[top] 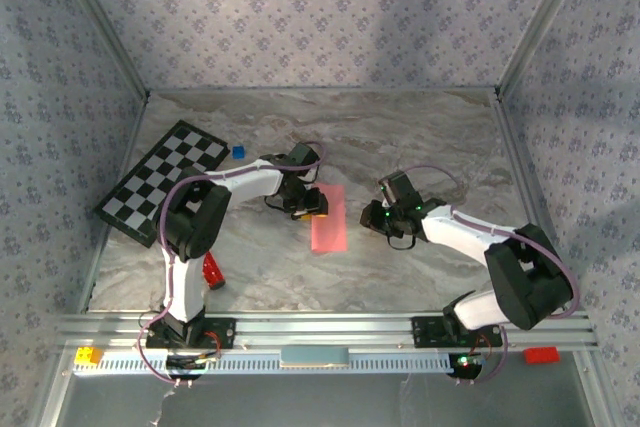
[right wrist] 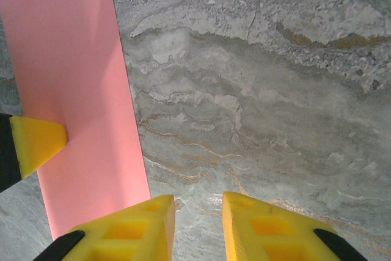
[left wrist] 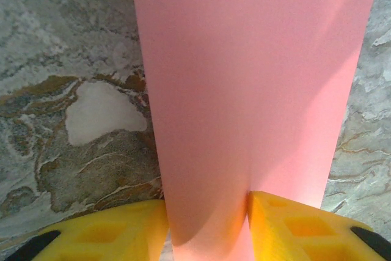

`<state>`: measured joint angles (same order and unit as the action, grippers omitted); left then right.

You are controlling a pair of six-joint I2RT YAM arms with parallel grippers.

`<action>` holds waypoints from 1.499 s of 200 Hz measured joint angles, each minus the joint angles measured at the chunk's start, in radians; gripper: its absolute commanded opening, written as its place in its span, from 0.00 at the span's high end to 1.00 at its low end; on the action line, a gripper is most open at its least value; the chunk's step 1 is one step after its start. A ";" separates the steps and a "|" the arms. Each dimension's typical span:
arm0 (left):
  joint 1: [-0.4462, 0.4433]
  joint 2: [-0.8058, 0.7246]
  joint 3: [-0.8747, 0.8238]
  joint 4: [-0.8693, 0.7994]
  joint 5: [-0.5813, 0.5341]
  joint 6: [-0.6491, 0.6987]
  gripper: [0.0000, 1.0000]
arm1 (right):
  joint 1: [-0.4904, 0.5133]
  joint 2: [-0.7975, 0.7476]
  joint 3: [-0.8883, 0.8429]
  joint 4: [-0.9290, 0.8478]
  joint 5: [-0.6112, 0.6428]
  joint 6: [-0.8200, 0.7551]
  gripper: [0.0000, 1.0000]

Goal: Fold a paper plane with a square sheet of paper (pick it up from the middle)

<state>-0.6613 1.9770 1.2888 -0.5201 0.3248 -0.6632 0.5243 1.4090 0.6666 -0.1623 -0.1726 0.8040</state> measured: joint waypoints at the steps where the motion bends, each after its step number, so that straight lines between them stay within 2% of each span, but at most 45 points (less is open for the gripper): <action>1: 0.000 0.000 0.000 0.000 0.000 0.000 0.57 | 0.000 0.000 0.000 0.000 0.000 0.000 0.72; 90: 0.000 0.002 0.002 -0.001 -0.001 0.000 0.57 | 0.008 0.018 0.020 0.007 -0.019 -0.004 0.73; 99: 0.000 0.002 0.002 -0.001 -0.001 0.000 0.57 | 0.009 0.022 0.020 0.015 -0.031 -0.005 0.76; 131: 0.000 0.002 0.002 -0.001 -0.002 0.000 0.57 | 0.028 0.098 0.055 0.071 -0.098 -0.019 0.96; 140: 0.000 0.002 0.003 -0.002 -0.001 0.000 0.57 | 0.037 0.135 0.081 0.075 -0.111 -0.020 0.97; 216: 0.000 0.004 0.005 -0.003 -0.002 0.000 0.57 | 0.071 0.340 0.269 0.091 -0.158 -0.034 1.00; 300: 0.000 0.005 0.005 -0.003 -0.002 0.000 0.57 | 0.074 0.398 0.272 0.098 -0.149 -0.037 1.00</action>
<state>-0.6613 1.9823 1.2934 -0.5236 0.3233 -0.6632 0.5983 1.8069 0.9386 -0.0643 -0.3218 0.7670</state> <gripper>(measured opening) 0.429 0.053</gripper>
